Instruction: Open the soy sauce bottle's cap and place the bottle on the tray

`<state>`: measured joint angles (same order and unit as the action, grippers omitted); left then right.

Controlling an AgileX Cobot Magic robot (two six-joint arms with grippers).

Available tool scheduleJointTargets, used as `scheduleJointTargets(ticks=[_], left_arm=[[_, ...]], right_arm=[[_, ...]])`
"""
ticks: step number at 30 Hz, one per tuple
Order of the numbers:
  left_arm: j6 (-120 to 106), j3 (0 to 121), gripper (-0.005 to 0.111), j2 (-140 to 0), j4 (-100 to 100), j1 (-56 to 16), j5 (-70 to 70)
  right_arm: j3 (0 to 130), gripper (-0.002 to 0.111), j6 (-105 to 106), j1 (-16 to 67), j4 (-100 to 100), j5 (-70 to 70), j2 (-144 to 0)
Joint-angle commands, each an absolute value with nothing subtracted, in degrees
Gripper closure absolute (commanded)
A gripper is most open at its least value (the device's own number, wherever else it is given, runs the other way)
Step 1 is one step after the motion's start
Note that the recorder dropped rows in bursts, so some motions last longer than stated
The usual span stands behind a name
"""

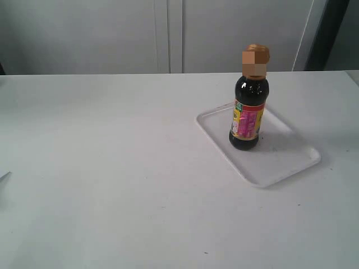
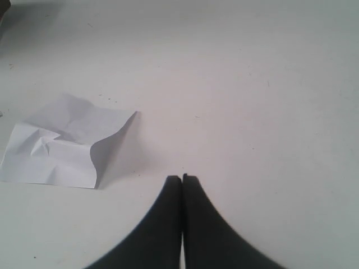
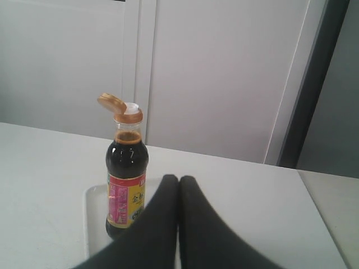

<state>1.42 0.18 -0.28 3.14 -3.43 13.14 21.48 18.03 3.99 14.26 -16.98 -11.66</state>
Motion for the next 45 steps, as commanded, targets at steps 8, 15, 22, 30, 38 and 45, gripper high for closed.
scheduleJointTargets(ticks=[8,15,22,30,38,45], left_arm=[[1.45,0.00,0.107,0.00,3.83,-3.37,12.90],[1.45,0.00,0.107,0.00,3.83,-3.37,12.90],[1.45,0.00,0.107,0.00,3.83,-3.37,12.90],[1.45,0.00,0.107,0.00,3.83,-3.37,12.90],[1.45,0.00,0.107,0.00,3.83,-3.37,12.90],[1.45,0.00,0.107,0.00,3.83,-3.37,12.90]], right_arm=[[21.23,0.108,17.83,3.98,14.52,-16.62,-11.49],[21.23,0.108,17.83,3.98,14.52,-16.62,-11.49],[21.23,0.108,17.83,3.98,14.52,-16.62,-11.49],[20.05,0.108,4.51,3.98,4.32,-15.71,-11.49],[15.76,0.108,0.00,3.98,0.00,-14.97,-11.46],[6.54,0.108,0.00,3.98,0.00,-16.97,-0.99]])
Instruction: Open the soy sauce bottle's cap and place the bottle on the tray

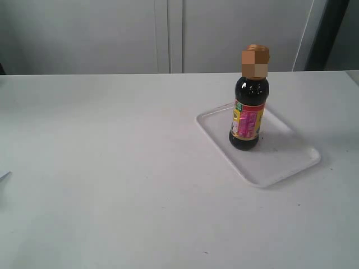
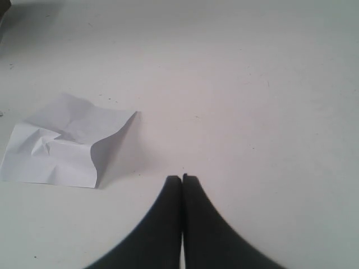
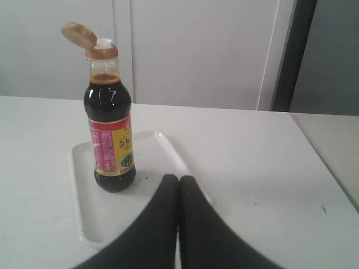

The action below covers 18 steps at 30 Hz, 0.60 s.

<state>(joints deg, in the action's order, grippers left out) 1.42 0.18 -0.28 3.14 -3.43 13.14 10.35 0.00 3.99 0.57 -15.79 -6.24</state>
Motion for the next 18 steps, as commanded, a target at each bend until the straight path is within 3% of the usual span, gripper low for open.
scheduleJointTargets(ticks=[1,18], left_arm=[[1.45,0.00,0.107,0.00,3.83,-3.37,12.90],[1.45,0.00,0.107,0.00,3.83,-3.37,13.00]], right_arm=[[5.25,0.108,0.00,3.98,0.00,-17.37,0.00],[0.00,0.108,0.00,3.98,-0.41,-18.59,0.00]])
